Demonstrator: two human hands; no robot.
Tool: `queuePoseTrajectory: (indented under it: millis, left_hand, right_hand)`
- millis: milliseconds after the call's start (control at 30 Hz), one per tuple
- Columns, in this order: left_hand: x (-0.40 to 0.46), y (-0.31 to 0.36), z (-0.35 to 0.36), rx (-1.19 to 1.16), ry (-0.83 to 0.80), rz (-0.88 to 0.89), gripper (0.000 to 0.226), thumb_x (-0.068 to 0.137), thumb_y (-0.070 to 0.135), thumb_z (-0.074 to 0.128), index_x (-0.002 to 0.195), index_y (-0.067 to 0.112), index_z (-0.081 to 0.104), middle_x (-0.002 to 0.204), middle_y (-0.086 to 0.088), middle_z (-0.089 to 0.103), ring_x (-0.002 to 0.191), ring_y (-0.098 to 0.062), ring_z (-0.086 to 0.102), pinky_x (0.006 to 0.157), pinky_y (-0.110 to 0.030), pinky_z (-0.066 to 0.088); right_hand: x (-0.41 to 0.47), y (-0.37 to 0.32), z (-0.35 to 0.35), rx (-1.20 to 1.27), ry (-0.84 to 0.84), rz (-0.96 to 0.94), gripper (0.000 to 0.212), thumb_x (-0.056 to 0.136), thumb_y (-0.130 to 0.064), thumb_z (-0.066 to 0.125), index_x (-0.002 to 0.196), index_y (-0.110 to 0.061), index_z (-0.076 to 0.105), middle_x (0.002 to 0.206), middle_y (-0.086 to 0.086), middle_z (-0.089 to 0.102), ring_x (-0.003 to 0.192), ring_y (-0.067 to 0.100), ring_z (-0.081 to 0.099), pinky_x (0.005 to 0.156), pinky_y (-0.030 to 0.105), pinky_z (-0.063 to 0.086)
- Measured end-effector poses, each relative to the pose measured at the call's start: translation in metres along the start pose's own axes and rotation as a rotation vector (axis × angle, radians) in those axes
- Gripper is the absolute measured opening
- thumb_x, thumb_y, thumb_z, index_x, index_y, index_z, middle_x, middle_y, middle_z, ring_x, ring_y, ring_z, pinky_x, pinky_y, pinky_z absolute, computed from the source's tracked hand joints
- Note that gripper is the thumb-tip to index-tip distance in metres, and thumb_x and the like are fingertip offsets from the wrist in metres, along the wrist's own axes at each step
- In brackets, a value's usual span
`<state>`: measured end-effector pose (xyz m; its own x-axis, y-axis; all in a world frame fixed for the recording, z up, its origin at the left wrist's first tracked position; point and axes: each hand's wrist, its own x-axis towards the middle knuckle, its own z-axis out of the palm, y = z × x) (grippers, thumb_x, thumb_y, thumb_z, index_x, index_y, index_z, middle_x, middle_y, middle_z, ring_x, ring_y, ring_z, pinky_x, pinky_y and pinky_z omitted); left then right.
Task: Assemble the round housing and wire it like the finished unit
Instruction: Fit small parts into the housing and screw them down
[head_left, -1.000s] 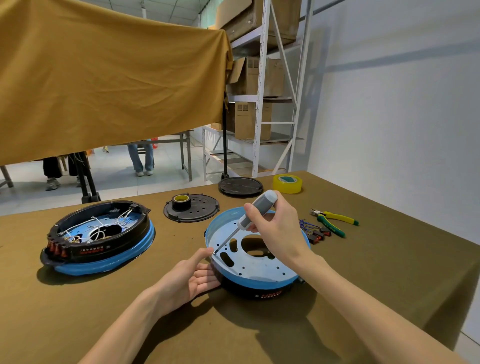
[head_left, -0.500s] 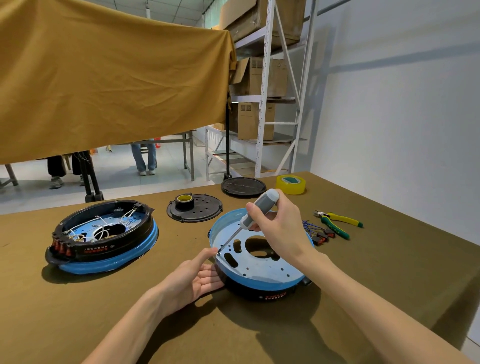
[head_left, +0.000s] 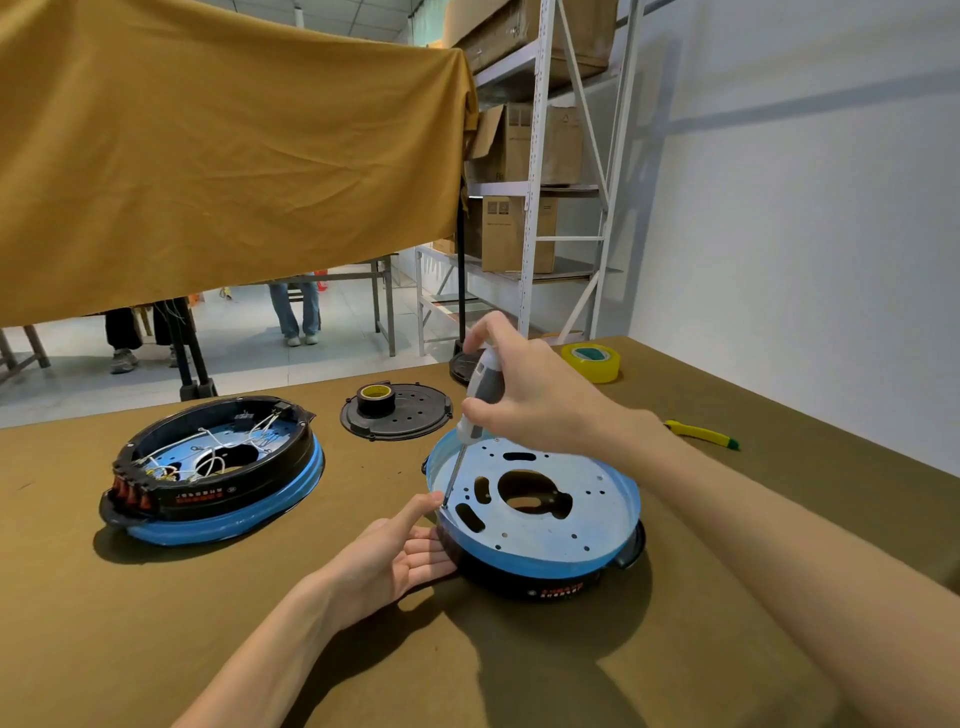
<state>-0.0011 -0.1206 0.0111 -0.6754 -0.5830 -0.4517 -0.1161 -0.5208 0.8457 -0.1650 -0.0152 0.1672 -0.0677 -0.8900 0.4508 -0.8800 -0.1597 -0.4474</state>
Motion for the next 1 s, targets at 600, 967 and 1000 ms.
queuePoseTrajectory:
  millis: [600, 967, 1000]
  left_hand:
    - [0.004, 0.003, -0.008, 0.070, -0.064, -0.064, 0.086, 0.064, 0.049, 0.085, 0.124, -0.006, 0.057, 0.108, -0.025, 0.075, 0.100, -0.034, 0.075, 0.073, -0.035, 0.064]
    - [0.007, 0.001, -0.006, 0.116, -0.039, -0.045, 0.093, 0.055, 0.055, 0.084, 0.121, -0.005, 0.060, 0.106, -0.023, 0.076, 0.098, -0.032, 0.076, 0.076, -0.035, 0.064]
    - [0.008, 0.001, -0.006, 0.126, -0.032, -0.038, 0.094, 0.053, 0.056, 0.084, 0.120, -0.005, 0.061, 0.105, -0.022, 0.076, 0.097, -0.031, 0.076, 0.077, -0.035, 0.064]
  right_hand:
    - [0.071, -0.026, -0.008, -0.261, -0.362, 0.048, 0.036, 0.095, -0.029, 0.065, 0.123, -0.019, 0.045, 0.079, 0.005, 0.069, 0.050, 0.013, 0.067, 0.042, 0.026, 0.051]
    - [0.072, -0.022, -0.011, -0.488, -0.333, 0.013, 0.037, 0.101, -0.047, 0.055, 0.110, -0.012, 0.061, 0.075, 0.006, 0.074, 0.046, 0.013, 0.068, 0.047, 0.028, 0.054]
    - [0.072, -0.022, -0.010, -0.503, -0.332, 0.011, 0.041, 0.101, -0.051, 0.054, 0.112, -0.013, 0.061, 0.078, 0.006, 0.074, 0.050, 0.014, 0.069, 0.049, 0.030, 0.056]
